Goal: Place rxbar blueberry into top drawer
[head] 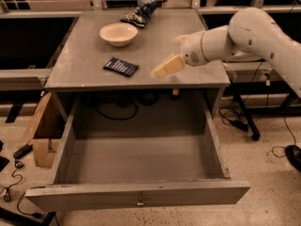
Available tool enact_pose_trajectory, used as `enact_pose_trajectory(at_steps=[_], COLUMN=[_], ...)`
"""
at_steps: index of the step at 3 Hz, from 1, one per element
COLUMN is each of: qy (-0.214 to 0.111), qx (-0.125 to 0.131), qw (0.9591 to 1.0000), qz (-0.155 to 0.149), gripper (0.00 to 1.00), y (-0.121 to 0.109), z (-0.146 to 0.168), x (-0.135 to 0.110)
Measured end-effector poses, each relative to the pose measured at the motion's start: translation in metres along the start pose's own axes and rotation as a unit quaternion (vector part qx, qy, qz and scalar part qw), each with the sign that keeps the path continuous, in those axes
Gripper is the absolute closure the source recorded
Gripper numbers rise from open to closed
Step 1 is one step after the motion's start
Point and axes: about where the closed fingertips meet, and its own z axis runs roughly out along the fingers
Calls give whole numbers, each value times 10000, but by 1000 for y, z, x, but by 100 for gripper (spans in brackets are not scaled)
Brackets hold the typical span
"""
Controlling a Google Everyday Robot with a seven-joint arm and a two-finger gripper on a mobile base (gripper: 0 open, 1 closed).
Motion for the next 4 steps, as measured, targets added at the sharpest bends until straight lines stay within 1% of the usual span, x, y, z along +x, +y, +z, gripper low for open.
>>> enact_pose_trajectory(at_steps=[1,2,3,4], qy=[-66,12,206,445], qx=[-89,-190,-265,-370], qw=[9996,9992,9989,9980], qz=[244,346,317,255], gripper=[0,0,0,0], y=[-10,-6,5,19], z=[42,88,120,143], x=[-7,-17,-28,-38])
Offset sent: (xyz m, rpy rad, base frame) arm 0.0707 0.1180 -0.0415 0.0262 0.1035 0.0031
